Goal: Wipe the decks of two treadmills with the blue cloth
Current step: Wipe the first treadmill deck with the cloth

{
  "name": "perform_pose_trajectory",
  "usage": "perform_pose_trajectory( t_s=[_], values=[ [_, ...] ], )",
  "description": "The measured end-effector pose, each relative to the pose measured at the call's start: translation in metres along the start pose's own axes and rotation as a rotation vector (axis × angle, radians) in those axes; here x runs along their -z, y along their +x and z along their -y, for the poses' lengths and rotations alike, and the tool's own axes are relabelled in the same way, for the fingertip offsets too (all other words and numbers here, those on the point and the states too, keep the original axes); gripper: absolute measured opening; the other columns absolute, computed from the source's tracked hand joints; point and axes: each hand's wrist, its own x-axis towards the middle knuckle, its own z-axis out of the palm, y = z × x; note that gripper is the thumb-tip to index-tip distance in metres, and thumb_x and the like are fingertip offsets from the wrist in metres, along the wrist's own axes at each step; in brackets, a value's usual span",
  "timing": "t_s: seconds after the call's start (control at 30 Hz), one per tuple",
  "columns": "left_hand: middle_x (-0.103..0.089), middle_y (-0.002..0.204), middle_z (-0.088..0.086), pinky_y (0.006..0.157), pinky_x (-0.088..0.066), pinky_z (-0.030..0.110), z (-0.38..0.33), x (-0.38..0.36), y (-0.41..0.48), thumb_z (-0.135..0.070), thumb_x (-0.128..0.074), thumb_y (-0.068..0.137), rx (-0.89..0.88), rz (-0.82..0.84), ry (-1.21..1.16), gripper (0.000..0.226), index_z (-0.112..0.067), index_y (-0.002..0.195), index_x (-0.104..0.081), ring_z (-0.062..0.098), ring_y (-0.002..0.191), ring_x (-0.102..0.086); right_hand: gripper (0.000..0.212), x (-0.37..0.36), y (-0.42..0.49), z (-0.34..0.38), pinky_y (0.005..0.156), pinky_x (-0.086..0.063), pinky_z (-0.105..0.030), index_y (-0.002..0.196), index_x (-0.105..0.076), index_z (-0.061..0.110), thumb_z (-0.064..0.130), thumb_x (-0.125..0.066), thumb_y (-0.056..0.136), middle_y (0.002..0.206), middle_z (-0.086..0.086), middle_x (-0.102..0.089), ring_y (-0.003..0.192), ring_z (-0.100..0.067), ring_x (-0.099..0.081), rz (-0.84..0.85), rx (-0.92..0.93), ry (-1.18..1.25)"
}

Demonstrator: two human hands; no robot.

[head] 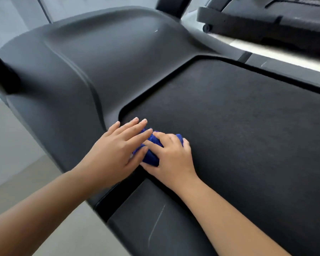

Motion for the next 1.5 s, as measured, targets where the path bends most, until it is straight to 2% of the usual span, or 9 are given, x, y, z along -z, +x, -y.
perform_pose_trajectory(
  t_s=[0.3,0.5,0.63,0.9,1.0,1.1,1.2,1.33,1.5],
  values=[
    [-0.049,0.136,0.008,0.099,-0.025,0.048,-0.068,-0.022,0.024,-0.053,-0.01,0.095,-0.108,0.108,-0.078,0.068,-0.013,0.128,-0.054,0.03,0.128,-0.042,0.049,0.085,-0.115,-0.107,0.086,-0.046,-0.046,0.11,-0.068,0.032,0.059,-0.051,0.072,0.121,0.003,-0.062,0.105,-0.02,-0.058,0.028,-0.136,-0.017],
    [-0.045,0.14,0.007,0.103,-0.024,0.045,-0.097,-0.047,0.04,-0.056,-0.015,0.092,-0.136,0.213,-0.141,0.068,-0.014,0.131,-0.052,0.028,0.132,-0.038,0.049,0.141,-0.207,-0.161,0.091,-0.039,-0.04,0.115,-0.064,0.034,0.06,-0.052,0.075,0.126,0.007,-0.057,0.111,-0.015,-0.052,-0.005,-0.288,-0.074],
    [-0.042,0.142,0.009,0.103,-0.029,0.051,-0.093,-0.06,0.038,-0.054,-0.017,0.091,-0.147,0.246,-0.094,0.067,-0.013,0.131,-0.051,0.029,0.132,-0.037,0.049,0.128,-0.189,-0.151,0.087,-0.044,-0.047,0.11,-0.068,0.033,0.06,-0.054,0.071,0.121,0.003,-0.062,0.106,-0.02,-0.055,-0.082,-0.288,-0.099],
    [-0.013,0.154,0.0,0.112,-0.006,0.037,-0.083,-0.069,0.038,-0.063,-0.005,0.074,0.028,0.28,-0.11,0.085,-0.021,0.144,-0.03,0.017,0.142,-0.007,0.053,0.084,-0.123,-0.105,0.084,-0.045,-0.052,0.106,-0.069,0.032,0.062,-0.046,0.069,0.118,0.0,-0.064,0.099,-0.025,-0.062,-0.036,-0.095,-0.057],
    [-0.007,0.155,-0.003,0.112,-0.001,0.034,-0.094,-0.07,0.044,-0.067,-0.006,0.083,-0.014,0.297,-0.102,0.079,-0.022,0.146,-0.023,0.009,0.14,0.003,0.05,0.104,-0.157,-0.129,0.086,-0.043,-0.044,0.11,-0.068,0.031,0.059,-0.051,0.072,0.12,0.002,-0.062,0.102,-0.022,-0.061,-0.04,-0.043,-0.03],
    [-0.001,0.152,-0.01,0.109,0.003,0.029,-0.116,-0.072,0.054,-0.065,-0.002,0.074,-0.1,0.313,-0.138,0.085,-0.024,0.146,-0.02,0.002,0.134,0.009,0.049,0.137,-0.212,-0.167,0.091,-0.042,-0.042,0.118,-0.061,0.035,0.059,-0.055,0.075,0.127,0.004,-0.058,0.11,-0.017,-0.056,0.007,-0.119,-0.042],
    [-0.002,0.151,-0.01,0.109,0.004,0.03,-0.147,-0.079,0.064,-0.062,-0.005,0.076,-0.238,0.318,-0.175,0.082,-0.022,0.146,-0.023,0.004,0.136,0.008,0.05,0.181,-0.273,-0.201,0.096,-0.035,-0.034,0.123,-0.056,0.036,0.066,-0.043,0.084,0.131,0.005,-0.054,0.116,-0.012,-0.049,0.064,-0.222,-0.1],
    [-0.019,0.153,0.003,0.109,-0.004,0.038,-0.187,-0.086,0.077,-0.053,-0.014,0.085,-0.418,0.27,-0.185,0.072,-0.015,0.143,-0.031,0.014,0.137,-0.001,0.056,0.206,-0.309,-0.213,0.094,-0.038,-0.042,0.122,-0.059,0.033,0.068,-0.04,0.084,0.132,0.006,-0.052,0.117,-0.012,-0.048,0.053,-0.355,-0.118],
    [-0.014,0.154,0.004,0.11,-0.002,0.038,-0.245,-0.095,0.089,-0.052,-0.012,0.084,-0.452,0.267,-0.216,0.073,-0.015,0.145,-0.025,0.017,0.141,-0.002,0.051,0.195,-0.306,-0.209,0.091,-0.043,-0.052,0.118,-0.064,0.032,0.057,-0.056,0.075,0.13,0.005,-0.055,0.114,-0.018,-0.055,-0.042,-0.352,-0.132]
  ],
)
